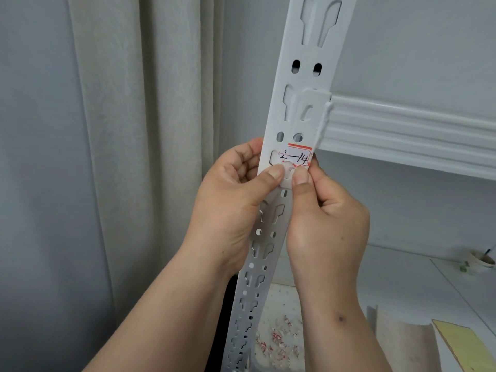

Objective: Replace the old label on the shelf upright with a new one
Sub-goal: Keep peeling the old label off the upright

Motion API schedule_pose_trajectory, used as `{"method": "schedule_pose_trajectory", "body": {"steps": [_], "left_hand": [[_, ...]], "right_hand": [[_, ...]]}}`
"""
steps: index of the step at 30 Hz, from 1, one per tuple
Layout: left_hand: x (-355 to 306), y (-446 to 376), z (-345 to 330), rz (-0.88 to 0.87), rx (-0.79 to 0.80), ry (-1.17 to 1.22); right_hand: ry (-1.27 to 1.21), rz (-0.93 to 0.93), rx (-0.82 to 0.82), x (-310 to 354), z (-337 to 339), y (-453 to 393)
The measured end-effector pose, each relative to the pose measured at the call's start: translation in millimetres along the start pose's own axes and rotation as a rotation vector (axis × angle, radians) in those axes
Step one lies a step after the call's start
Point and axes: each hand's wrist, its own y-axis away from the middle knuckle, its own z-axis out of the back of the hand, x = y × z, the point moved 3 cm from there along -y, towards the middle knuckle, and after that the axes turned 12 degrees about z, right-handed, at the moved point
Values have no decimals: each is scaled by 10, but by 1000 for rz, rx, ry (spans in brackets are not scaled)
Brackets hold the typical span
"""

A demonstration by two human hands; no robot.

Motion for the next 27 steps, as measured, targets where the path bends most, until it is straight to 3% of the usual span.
{"method": "schedule_pose_trajectory", "body": {"steps": [27], "left_hand": [[-103,6,17,-160,-109,-360]], "right_hand": [[37,17,33,-14,9,2]]}}
